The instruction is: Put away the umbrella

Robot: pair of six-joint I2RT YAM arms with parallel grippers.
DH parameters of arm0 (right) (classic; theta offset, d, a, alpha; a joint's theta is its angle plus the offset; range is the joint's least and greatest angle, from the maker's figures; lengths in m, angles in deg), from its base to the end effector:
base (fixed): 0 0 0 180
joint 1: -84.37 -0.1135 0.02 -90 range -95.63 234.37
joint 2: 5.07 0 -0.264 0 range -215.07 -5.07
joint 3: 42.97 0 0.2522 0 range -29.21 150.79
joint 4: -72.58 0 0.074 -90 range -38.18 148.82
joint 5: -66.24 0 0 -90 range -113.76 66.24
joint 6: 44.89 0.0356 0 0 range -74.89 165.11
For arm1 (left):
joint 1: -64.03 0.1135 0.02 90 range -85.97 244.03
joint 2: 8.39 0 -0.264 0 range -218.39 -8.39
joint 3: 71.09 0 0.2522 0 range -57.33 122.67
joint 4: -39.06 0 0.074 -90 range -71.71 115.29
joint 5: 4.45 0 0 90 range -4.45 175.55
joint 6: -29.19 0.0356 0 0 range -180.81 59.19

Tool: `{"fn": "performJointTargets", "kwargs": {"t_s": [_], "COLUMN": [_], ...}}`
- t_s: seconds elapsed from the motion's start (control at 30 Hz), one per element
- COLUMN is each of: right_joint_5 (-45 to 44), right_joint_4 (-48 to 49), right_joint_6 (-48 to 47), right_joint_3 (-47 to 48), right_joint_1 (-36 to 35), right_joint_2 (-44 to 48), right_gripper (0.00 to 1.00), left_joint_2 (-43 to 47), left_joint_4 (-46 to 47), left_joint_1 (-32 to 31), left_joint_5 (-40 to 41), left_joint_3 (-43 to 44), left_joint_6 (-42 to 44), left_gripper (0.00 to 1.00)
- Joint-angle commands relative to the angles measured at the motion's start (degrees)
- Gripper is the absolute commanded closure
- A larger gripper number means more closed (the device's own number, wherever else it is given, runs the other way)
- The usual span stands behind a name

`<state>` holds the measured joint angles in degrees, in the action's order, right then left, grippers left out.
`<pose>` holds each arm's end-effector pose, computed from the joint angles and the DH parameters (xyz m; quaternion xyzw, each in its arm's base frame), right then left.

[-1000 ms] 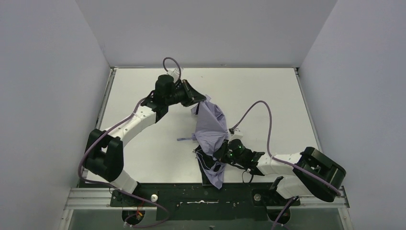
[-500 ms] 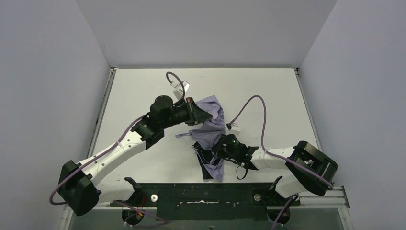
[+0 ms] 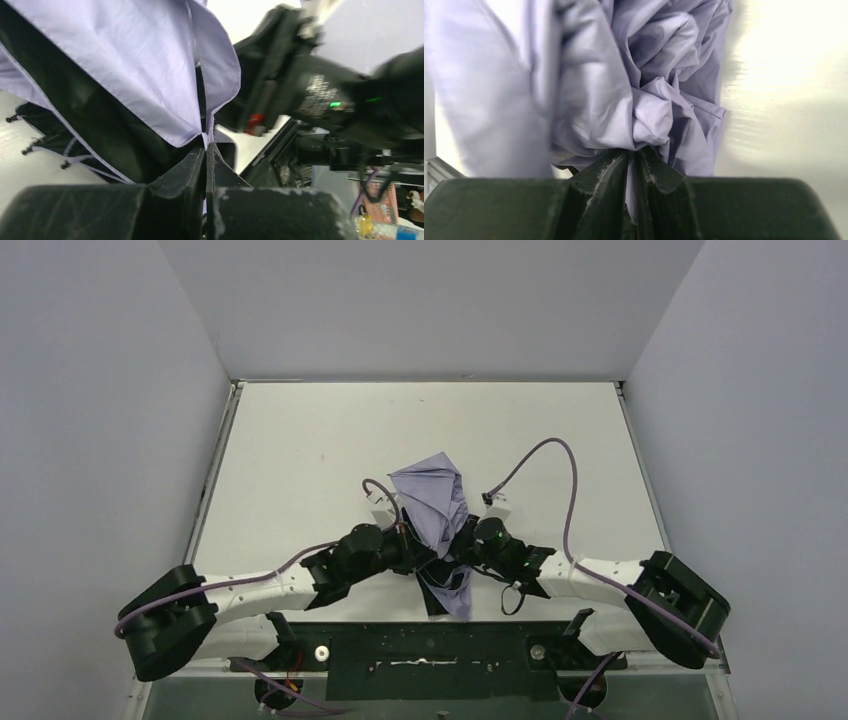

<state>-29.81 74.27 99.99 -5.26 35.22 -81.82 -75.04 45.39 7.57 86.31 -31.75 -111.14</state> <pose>0.1614 0.1809 0.1452 0.0681 0.8928 0.3199 0.3098 0.1340 -0.2013 0.2009 0.0403 0.8230 -0.4515 0.3422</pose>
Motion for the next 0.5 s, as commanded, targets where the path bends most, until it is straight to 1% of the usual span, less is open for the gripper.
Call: {"fn": "performJointTargets", "kwargs": {"t_s": [0.0, 0.1, 0.2, 0.3, 0.37, 0.47], "right_joint_5": [-4.05, -4.52, -4.61, -2.20, 1.20, 3.31], "right_joint_4": [-5.22, -11.24, -17.43, -20.33, -20.73, -22.59], "right_joint_6": [-1.00, -1.80, -2.48, -4.37, -6.31, -8.64], "right_joint_3": [-0.94, -1.16, -1.18, -0.79, 0.29, 3.05], "right_joint_1": [0.26, 0.28, 0.27, 0.32, 0.43, 0.37], "right_joint_2": [8.56, 14.43, 20.41, 25.47, 26.31, 24.70], "right_gripper": [0.86, 0.84, 0.81, 0.75, 0.69, 0.62], "left_joint_2": [-5.22, -9.70, -14.11, -18.38, -20.37, -22.23], "left_joint_4": [18.96, 26.31, 30.21, 33.70, 35.47, 36.94], "left_joint_1": [-1.20, -1.23, -1.22, -1.23, -1.20, -1.25], "left_joint_5": [2.48, 2.23, 1.03, -0.25, -0.75, -0.75], "left_joint_3": [-4.62, -7.42, -8.21, -8.56, -8.73, -8.84], "left_joint_6": [-0.51, -1.95, -2.46, -3.10, -3.49, -3.90], "left_gripper": [1.00, 1.00, 1.00, 1.00, 1.00, 1.00]}}
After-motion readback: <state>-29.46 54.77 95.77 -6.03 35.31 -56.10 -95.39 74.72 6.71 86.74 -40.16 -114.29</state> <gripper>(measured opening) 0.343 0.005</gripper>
